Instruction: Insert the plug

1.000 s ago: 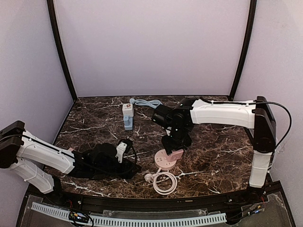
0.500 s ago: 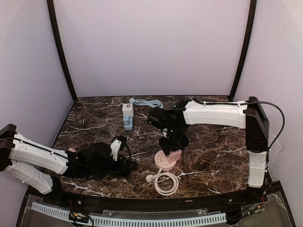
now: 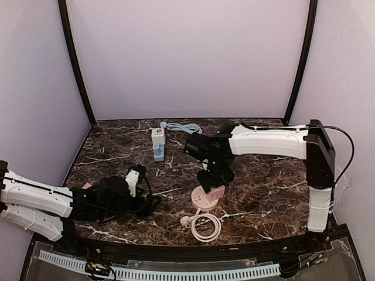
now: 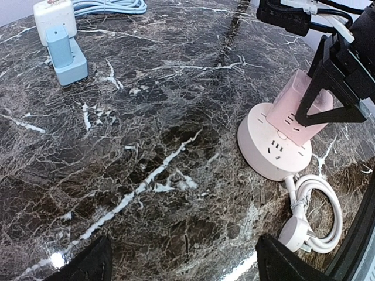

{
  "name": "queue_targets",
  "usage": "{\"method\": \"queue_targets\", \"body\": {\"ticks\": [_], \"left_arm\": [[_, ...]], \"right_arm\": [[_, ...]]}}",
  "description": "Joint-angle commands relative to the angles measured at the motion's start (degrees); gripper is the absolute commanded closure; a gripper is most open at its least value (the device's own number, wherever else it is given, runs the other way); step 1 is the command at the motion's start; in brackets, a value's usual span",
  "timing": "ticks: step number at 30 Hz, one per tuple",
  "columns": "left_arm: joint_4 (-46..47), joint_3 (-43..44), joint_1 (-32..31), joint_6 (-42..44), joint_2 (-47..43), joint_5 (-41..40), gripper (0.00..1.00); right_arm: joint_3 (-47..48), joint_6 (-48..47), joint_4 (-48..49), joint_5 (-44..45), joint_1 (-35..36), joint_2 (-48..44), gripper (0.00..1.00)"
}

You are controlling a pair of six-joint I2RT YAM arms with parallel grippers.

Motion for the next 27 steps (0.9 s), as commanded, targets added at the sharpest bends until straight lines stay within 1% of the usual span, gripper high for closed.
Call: {"method": "queue_targets", "body": {"ticks": [1, 3, 5, 7, 8, 9, 10, 12, 14, 15, 17, 18, 19, 22, 24, 27], "left_arm": [[-3.9, -1.1, -0.3, 0.8, -2.8, -3.1, 0.15], [-4.7, -1.1, -0.3, 0.7, -3.8, -3.8, 0.15], [-5.5, -1.1, -0.3, 0.6, -4.5, -4.4, 0.15], [-6.5, -1.0, -0.3, 0.2, -5.0, -4.9, 0.15], [-6.8, -0.9, -0.3, 0.0, -5.4, -5.1, 0.14], [-7.6, -0.7, -0.3, -0.2, -5.5, -5.2, 0.14], [-7.9, -0.6, -0.3, -0.5, -5.9, -5.4, 0.14], [-9.4, -0.4, -0.3, -1.3, -6.6, -6.1, 0.12], [-11.3, -0.1, -0.3, -2.4, -7.5, -7.5, 0.1], [-12.7, 0.1, -0.3, -3.0, -7.8, -7.9, 0.1], [-14.2, 0.2, -0.3, -3.7, -8.7, -9.5, 0.09], [-15.7, 0.2, -0.3, -3.8, -9.1, -9.8, 0.08], [-16.2, 0.3, -0.3, -4.1, -9.5, -10.3, 0.08], [-19.3, 0.5, -0.3, -5.2, -9.8, -12.2, 0.08], [-21.8, 0.9, -0.3, -7.0, -9.8, -14.8, 0.07], [-26.8, 2.3, 0.0, -12.0, -9.5, -20.2, 0.02]], "right_arm": [[-2.9, 0.6, -1.3, 1.0, -0.5, 3.0, 0.73], [-2.2, 0.9, -1.9, 1.9, -0.5, 1.8, 0.66], [-1.6, 1.2, -2.0, 2.6, -0.5, 0.8, 0.61], [-1.1, 1.4, -1.9, 2.9, -0.5, -0.3, 0.55], [-1.0, 1.3, -1.6, 2.9, -0.5, -0.7, 0.5], [-0.9, 1.1, -1.3, 2.8, -0.5, -1.0, 0.41], [-0.8, 1.0, -0.9, 2.9, -0.5, -1.3, 0.37], [-0.8, 0.8, -0.2, 2.9, -0.5, -1.7, 0.28], [-0.9, 0.4, 0.8, 3.0, -0.5, -2.2, 0.22], [-1.1, 0.4, 1.3, 3.1, -0.6, -2.6, 0.17], [-1.4, 0.0, 2.7, 3.1, -0.5, -3.7, 0.1], [-1.5, 0.0, 4.0, 3.1, -0.5, -4.4, 0.04], [-1.7, -0.1, 4.8, 3.0, -0.5, -5.3, 0.02], [-2.5, -0.5, 8.9, 2.6, -0.4, -8.1, 0.01], [-3.3, -0.7, 11.2, 3.0, -0.5, -10.0, 0.01], [-6.2, -0.6, 15.8, 3.1, -0.4, -13.4, 0.01]]}}
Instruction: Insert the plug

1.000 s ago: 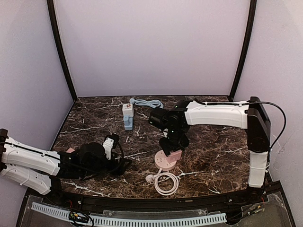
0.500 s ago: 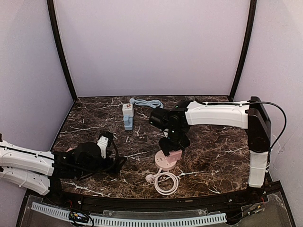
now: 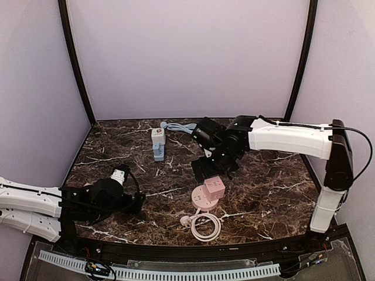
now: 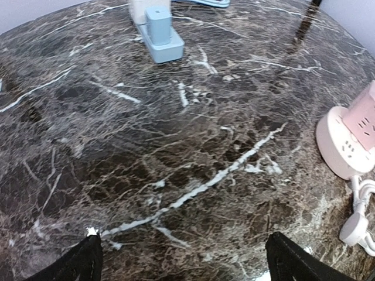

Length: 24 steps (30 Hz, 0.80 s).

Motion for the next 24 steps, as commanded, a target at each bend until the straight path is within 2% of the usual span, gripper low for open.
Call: {"method": "queue_targets", "body": {"ticks": [1, 3, 7, 10, 20, 24], "left_arm": [[-10.8, 3.1, 0.3, -6.9, -0.3, -8.2, 0.02], [-13.2, 4.1, 2.2, -9.3, 0.4, -8.7, 0.01], [-15.7, 4.9, 10.1, -11.9, 2.1, -3.0, 0.01], [-18.8, 5.8, 15.5, -15.0, 2.3, -2.7, 0.01], [-27.3, 10.3, 27.4, -26.8, 2.0, -1.0, 0.01], [-30.2, 11.4, 31.5, -31.9, 4.5, 0.3, 0.03]], "right_arm": [[-4.2, -0.2, 9.0, 1.0, -0.2, -6.2, 0.01], [-7.4, 0.1, 12.5, 0.8, -0.2, -8.6, 0.01], [-14.2, 1.5, 17.6, 1.9, 0.2, -12.8, 0.01], [-18.8, 2.2, 19.9, 3.2, 0.6, -15.2, 0.01], [-29.7, 2.2, 26.9, 3.8, 0.8, -24.1, 0.01], [-33.5, 2.6, 28.5, 3.6, 0.8, -26.7, 0.01]]}}
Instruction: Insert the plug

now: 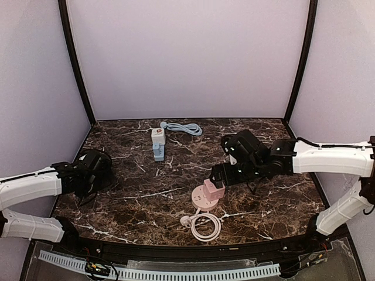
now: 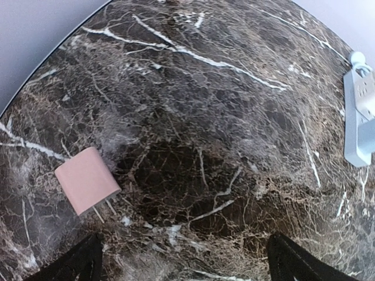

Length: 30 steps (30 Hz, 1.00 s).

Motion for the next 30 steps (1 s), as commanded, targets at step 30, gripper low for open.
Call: {"method": "queue_targets", "body": {"ticks": [30], "left_arm": [[0.1, 0.7, 20.5, -6.7, 16.6, 7.9, 0.34]], "right_arm": [[-10.6, 1.7, 5.9, 1.6, 0.4, -10.3, 0.01]]}}
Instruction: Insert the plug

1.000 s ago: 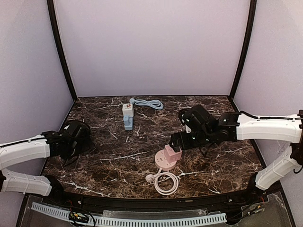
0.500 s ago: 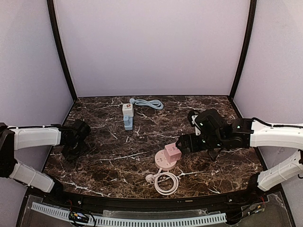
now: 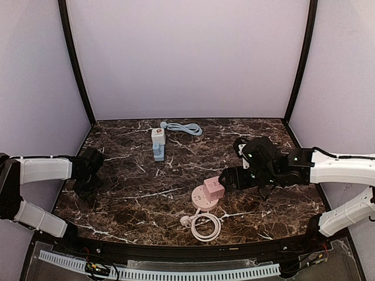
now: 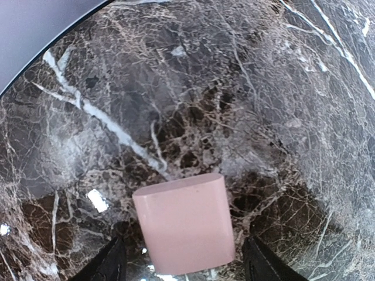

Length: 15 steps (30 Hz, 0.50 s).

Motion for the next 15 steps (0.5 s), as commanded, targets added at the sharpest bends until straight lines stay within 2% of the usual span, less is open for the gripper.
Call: {"method": "queue_targets", "body": {"ticks": [1, 4, 11, 15], "left_arm": [[2.5, -1.4, 0.6, 1.6, 0.7, -0.3, 0.34], [3.4, -1.5, 0.8, 2.4, 1.7, -0.8, 0.4], [3.6, -2.0, 0.9, 2.6, 1.9, -2.2, 0.45], [3.5, -1.6, 1.0, 3.2, 1.8, -3.2, 0.54]], "right_arm": [[-0.4, 0.7, 1.3, 0.6, 0.4, 0.9, 0.02], [-0.3, 0.7, 1.3, 0.5, 0.4, 1.0, 0.01], [-0.4, 0.7, 1.4, 0.2, 0.4, 1.0, 0.01], [-0.5, 0.7, 1.5, 0.2, 0.4, 1.1, 0.01]]}}
